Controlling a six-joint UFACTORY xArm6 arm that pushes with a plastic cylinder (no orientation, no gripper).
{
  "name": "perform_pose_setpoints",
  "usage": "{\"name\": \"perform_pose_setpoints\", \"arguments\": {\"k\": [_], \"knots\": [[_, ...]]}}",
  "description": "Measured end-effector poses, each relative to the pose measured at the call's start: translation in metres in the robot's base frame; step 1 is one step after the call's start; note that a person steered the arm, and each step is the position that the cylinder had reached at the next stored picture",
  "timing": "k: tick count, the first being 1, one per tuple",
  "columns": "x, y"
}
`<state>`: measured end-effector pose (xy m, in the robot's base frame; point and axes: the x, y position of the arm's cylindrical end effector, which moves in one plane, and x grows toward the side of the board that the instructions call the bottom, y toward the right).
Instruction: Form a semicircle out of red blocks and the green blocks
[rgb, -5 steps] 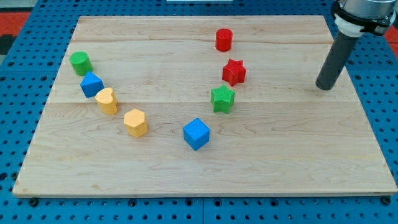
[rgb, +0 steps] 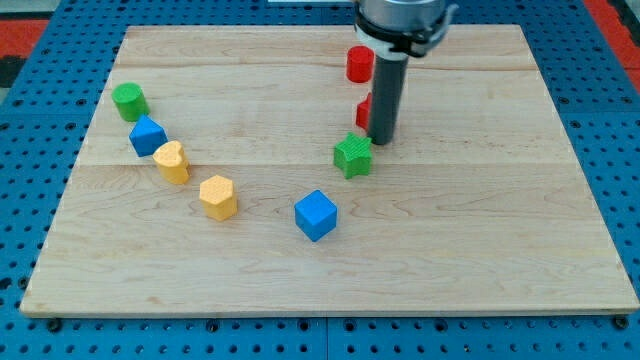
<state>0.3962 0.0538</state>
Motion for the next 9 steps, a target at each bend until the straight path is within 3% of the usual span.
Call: {"name": "perform_pose_setpoints", "arguments": {"k": [2, 3, 4, 5, 6, 7, 8, 9], "knots": [[-0.037, -0.003], [-0.039, -0.047], [-0.057, -0.036], [-0.059, 0.061], [-0.026, 0.068], [0.044, 0.064], [0.064, 0.03], [0.034, -0.072]]}}
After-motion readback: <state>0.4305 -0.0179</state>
